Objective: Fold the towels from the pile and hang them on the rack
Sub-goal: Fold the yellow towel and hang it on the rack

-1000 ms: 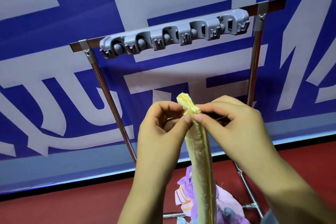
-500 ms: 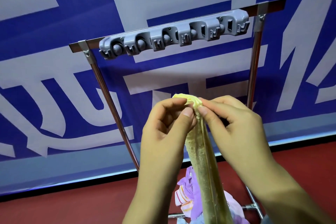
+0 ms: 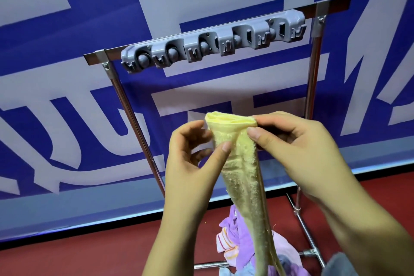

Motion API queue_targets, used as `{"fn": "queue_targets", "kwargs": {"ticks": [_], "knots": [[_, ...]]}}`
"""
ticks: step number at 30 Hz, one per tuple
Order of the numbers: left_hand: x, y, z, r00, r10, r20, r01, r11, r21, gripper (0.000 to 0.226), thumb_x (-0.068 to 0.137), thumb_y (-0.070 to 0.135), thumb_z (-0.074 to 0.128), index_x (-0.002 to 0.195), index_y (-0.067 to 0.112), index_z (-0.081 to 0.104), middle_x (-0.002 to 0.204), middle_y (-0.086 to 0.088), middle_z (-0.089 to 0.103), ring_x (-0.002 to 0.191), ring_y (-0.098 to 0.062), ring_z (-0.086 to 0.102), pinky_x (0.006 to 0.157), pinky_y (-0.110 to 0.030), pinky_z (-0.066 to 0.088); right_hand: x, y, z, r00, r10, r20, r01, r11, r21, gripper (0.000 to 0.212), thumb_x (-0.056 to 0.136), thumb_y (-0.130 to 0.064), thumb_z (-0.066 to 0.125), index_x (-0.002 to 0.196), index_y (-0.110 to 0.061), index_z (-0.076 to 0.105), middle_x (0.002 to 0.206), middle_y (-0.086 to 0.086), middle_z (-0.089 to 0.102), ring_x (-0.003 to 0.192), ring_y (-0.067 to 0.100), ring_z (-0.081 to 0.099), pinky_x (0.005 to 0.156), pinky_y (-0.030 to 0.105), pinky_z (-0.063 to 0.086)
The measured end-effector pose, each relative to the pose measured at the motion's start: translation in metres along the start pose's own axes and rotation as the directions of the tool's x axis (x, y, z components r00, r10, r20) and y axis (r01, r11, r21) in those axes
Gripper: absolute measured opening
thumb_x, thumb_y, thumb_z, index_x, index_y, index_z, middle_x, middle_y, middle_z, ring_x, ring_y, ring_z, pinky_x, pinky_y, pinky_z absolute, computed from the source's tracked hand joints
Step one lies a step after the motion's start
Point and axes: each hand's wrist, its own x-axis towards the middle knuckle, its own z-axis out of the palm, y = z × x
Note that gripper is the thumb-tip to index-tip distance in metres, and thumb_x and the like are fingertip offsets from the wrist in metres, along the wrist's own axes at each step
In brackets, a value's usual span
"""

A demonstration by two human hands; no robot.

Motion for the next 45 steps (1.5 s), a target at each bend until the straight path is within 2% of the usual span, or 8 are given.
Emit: {"fn": "queue_targets", "kwargs": {"ticks": [4, 9, 18, 22, 25, 31, 38, 45], "knots": [[0.012, -0.006, -0.009, 0.973, -0.122, 0.196, 0.112, 0.992, 0.062, 0.066, 0.064, 0.038, 0.08, 0.123, 0.029, 0.054, 0.123, 0.008, 0.063, 0.117, -0.009, 0.059, 0.097, -0.041, 0.049, 0.003, -0.004, -0.006, 0.995, 0.027, 0.096, -0.032, 0.998, 0.052, 0.016, 0.081, -0.01, 0.065, 0.094, -0.017, 0.072, 0.092, 0.002, 0.073, 0.087, 0.013, 0.069, 0.083, 0.029, 0.055], [0.029, 0.018, -0.018, 0.967, -0.035, 0.251, 0.019, 0.997, 0.069, 0.011, 0.067, 0.019, 0.076, 0.077, 0.018, 0.069, 0.07, 0.004, 0.067, 0.068, -0.011, 0.061, 0.062, -0.025, 0.05, 0.011, -0.009, -0.014, 0.991, 0.034, 0.126, -0.044, 0.996, 0.074, 0.016, 0.083, -0.011, 0.065, 0.095, -0.018, 0.071, 0.09, -0.002, 0.075, 0.086, 0.012, 0.07, 0.084, 0.038, 0.056], [0.038, 0.049, -0.02, 0.975, 0.005, 0.221, -0.037, 0.99, 0.138, 0.013, 0.077, 0.022, 0.074, 0.084, 0.013, 0.069, 0.079, -0.002, 0.069, 0.077, -0.017, 0.064, 0.075, -0.04, 0.055, 0.02, -0.018, -0.018, 0.991, -0.079, 0.109, 0.07, 0.995, 0.077, 0.018, 0.082, -0.005, 0.063, 0.095, -0.016, 0.07, 0.086, -0.006, 0.074, 0.085, 0.005, 0.067, 0.082, 0.023, 0.053], [0.042, 0.056, -0.025, 0.939, 0.059, 0.338, -0.15, 0.957, 0.249, 0.032, 0.077, 0.018, 0.076, 0.106, 0.022, 0.063, 0.101, 0.006, 0.071, 0.099, -0.008, 0.066, 0.085, -0.028, 0.052, 0.016, -0.017, -0.011, 0.985, -0.12, 0.127, 0.11, 0.99, 0.087, 0.025, 0.081, -0.001, 0.065, 0.094, -0.022, 0.07, 0.09, -0.007, 0.074, 0.088, 0.003, 0.067, 0.08, 0.016, 0.051], [0.045, 0.068, -0.024, 0.861, 0.097, 0.499, -0.315, 0.872, 0.374, 0.049, 0.071, 0.036, 0.078, 0.116, 0.027, 0.06, 0.105, 0.01, 0.069, 0.103, -0.005, 0.065, 0.087, -0.02, 0.051, 0.013, -0.019, -0.004, 0.975, -0.158, 0.156, 0.145, 0.985, 0.091, 0.031, 0.079, 0.0, 0.068, 0.099, -0.023, 0.066, 0.087, -0.001, 0.072, 0.086, 0.006, 0.067, 0.082, 0.02, 0.052], [0.054, 0.079, -0.014, 0.82, 0.074, 0.568, -0.41, 0.768, 0.492, 0.022, 0.072, 0.04, 0.072, 0.088, 0.025, 0.069, 0.085, 0.007, 0.069, 0.078, -0.007, 0.064, 0.068, -0.029, 0.052, 0.013, -0.014, -0.001, 0.976, -0.155, 0.156, 0.137, 0.983, 0.12, 0.019, 0.079, -0.013, 0.067, 0.095, -0.018, 0.058, 0.084, 0.008, 0.071, 0.085, 0.019, 0.068, 0.083, 0.039, 0.052], [0.064, 0.077, -0.01, 0.83, 0.089, 0.551, -0.399, 0.785, 0.474, 0.016, 0.071, 0.037, 0.073, 0.082, 0.027, 0.068, 0.083, 0.007, 0.069, 0.077, -0.008, 0.064, 0.067, -0.025, 0.051, -0.012, 0.056, -0.011, 0.955, 0.078, 0.285, -0.08, 0.997, -0.004, 0.024, 0.076, -0.024, 0.06, 0.098, -0.034, 0.059, 0.095, -0.005, 0.072, 0.094, 0.005, 0.066, 0.086, 0.023, 0.05], [0.072, 0.076, -0.006, 0.833, 0.046, 0.551, -0.391, 0.753, 0.529, 0.02, 0.071, 0.039, 0.076, 0.084, 0.025, 0.07, 0.084, 0.007, 0.07, 0.079, -0.007, 0.065, 0.069, -0.028, 0.052, -0.025, 0.095, -0.02, 0.972, 0.201, 0.118, -0.184, 0.973, -0.14, 0.033, 0.075, -0.001, 0.071, 0.083, -0.033, 0.065, 0.082, -0.002, 0.073, 0.08, 0.009, 0.068, 0.08, 0.025, 0.05]]}}
